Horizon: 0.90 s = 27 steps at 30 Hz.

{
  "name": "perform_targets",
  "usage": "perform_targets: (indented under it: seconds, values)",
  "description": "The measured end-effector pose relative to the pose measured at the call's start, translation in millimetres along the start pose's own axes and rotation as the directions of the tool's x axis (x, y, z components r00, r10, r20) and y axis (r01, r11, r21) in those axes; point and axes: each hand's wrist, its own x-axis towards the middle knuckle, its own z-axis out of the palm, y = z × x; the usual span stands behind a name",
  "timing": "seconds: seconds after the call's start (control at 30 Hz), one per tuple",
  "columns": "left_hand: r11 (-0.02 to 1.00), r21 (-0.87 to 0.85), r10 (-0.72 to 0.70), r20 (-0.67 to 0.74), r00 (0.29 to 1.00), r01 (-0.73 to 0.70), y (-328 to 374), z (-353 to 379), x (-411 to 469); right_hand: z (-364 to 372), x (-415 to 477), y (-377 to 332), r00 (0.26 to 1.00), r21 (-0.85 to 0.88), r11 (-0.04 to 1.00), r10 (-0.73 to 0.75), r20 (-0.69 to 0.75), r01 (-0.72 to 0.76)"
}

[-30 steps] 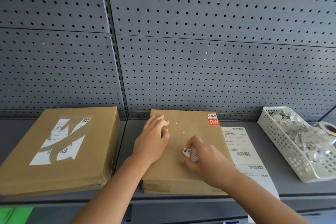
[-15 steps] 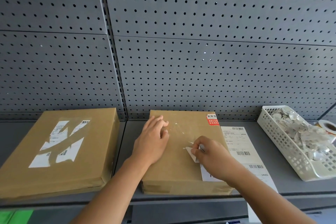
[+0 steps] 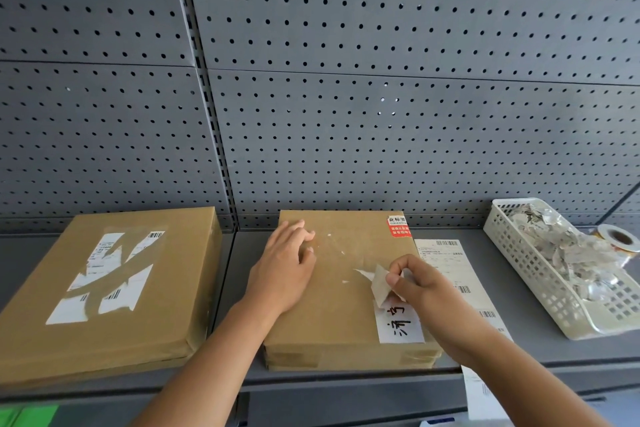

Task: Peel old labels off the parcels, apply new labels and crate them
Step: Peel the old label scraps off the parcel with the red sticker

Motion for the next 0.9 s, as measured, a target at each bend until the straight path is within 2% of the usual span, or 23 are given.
perform_targets:
  seconds: [0.1,0.33,0.4,0.5,0.67,0.73,0.9]
  values:
    - [1.0,-0.005,-0.005,-0.001,1.0,0.005,-1,0,0,-1,-2,1,0.999,0.089,0.996,-0.01,-0.037,0.013]
    - [1.0,0.003,-0.013,0.003,1.0,0.013,2,1,1,0,-5,6,0.992,0.15,0.985,-0.075,-0.098,0.09]
    - [1.0,0.009,-0.008,0.002,1.0,0.007,2,2,2,-1,-5,5,0.983,0.239,0.964,-0.076,-0.167,0.115]
    - [1.0,0.029,-0.005,0.004,1.0,0.004,1,2,1,-17,3,0,0.934,0.288,0.93,-0.125,-0.336,0.228]
    - [1.0,0.031,-0.002,-0.001,1.0,0.002,-2,3,1,-43,0,-15,0.926,0.387,0.863,-0.21,-0.312,0.326]
    - [1.0,0.03,-0.003,-0.003,1.0,0.003,-3,3,2,-53,-2,-17,0.918,0.355,0.873,-0.218,-0.331,0.335]
    - [0.999,0.031,0.01,-0.014,1.0,-0.01,-8,5,5,-83,-10,-15,0.889,0.146,0.942,-0.223,-0.4,0.302]
